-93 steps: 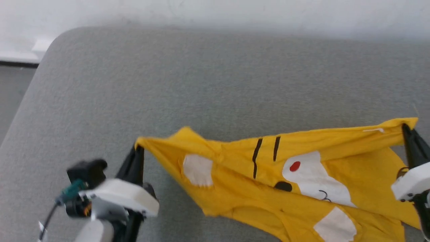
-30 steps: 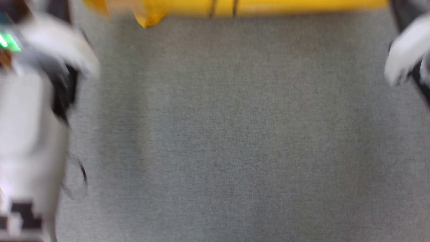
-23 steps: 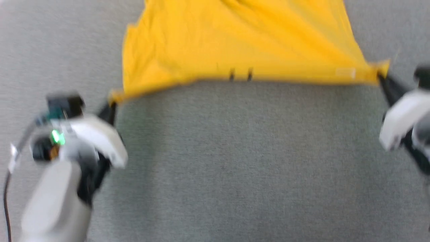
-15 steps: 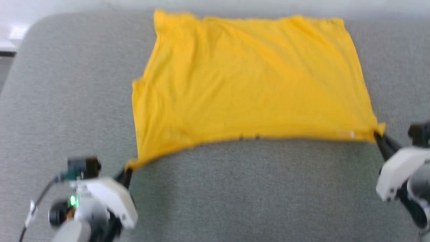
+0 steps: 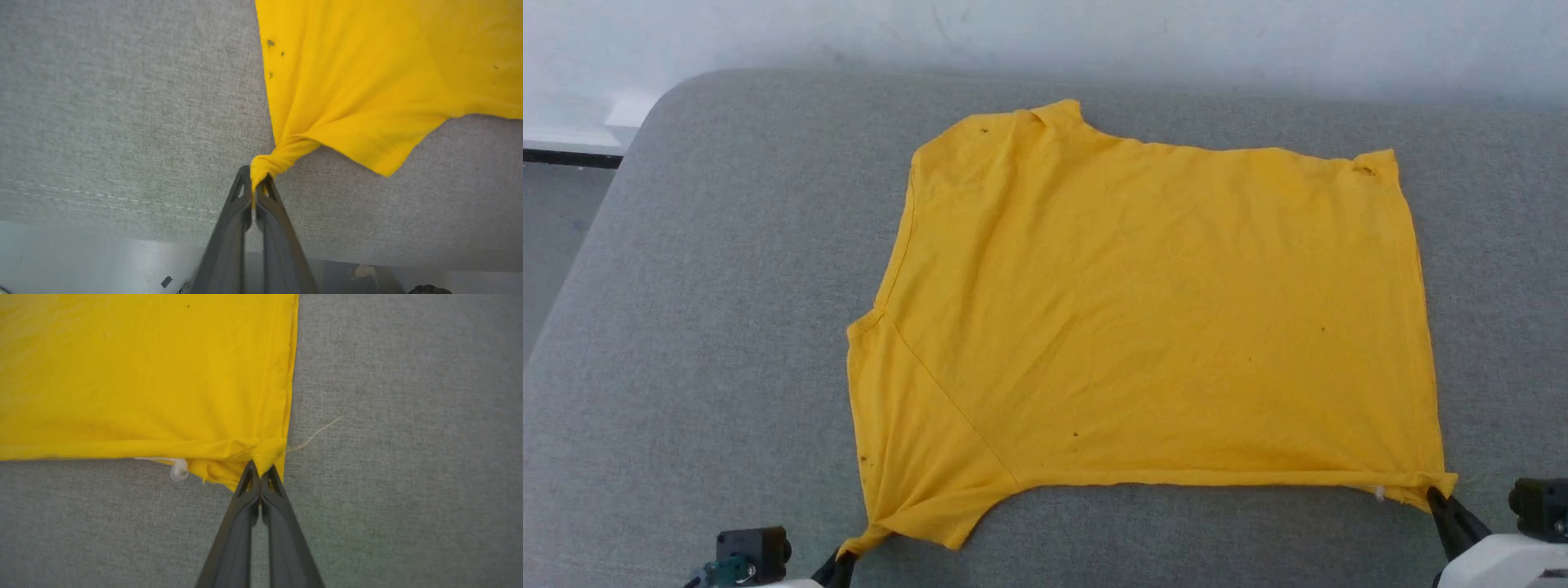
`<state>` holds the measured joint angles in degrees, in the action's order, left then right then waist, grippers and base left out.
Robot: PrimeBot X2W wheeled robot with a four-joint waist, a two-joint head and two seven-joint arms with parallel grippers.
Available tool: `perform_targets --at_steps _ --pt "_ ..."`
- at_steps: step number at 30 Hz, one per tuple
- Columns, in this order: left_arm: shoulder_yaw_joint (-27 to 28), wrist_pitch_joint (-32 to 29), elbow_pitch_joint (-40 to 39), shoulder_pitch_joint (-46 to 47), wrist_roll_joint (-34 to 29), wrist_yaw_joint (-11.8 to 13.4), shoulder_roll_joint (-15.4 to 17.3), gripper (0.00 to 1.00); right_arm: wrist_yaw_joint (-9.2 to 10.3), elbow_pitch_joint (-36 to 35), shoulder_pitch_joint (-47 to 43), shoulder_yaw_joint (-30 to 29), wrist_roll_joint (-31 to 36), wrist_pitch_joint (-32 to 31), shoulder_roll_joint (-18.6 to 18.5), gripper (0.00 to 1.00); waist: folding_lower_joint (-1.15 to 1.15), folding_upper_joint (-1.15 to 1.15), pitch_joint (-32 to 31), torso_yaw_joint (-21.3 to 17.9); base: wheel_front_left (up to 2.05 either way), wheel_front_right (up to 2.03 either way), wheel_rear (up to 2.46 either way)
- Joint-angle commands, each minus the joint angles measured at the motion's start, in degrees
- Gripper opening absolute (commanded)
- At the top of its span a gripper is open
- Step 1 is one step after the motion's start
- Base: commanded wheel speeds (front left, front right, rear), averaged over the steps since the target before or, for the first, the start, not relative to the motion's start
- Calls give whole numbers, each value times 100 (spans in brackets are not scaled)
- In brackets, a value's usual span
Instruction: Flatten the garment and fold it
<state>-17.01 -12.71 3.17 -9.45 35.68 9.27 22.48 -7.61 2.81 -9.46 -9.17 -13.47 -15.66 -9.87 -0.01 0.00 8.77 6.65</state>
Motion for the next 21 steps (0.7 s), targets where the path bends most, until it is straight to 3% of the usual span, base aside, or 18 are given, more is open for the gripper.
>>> perform_targets --at_steps 1,10,16,21 --pt "1 212 21 12 -147 70 -39 0 12 -38 -87 -18 70 194 58 0 1 0 9 1 0 0 0" --pt "-131 2401 187 693 -1304 399 -437 0 12 1 -86 110 553 1893 386 0 1 0 26 -117 0 0 0" --pt "-166 2732 193 1470 -1792 391 -568 0 12 -76 288 280 705 2024 311 0 1 0 79 -191 0 0 0" --pt "-146 2758 383 2253 -1954 222 -580 0 12 -9 796 399 597 1820 65 0 1 0 252 -254 0 0 0"
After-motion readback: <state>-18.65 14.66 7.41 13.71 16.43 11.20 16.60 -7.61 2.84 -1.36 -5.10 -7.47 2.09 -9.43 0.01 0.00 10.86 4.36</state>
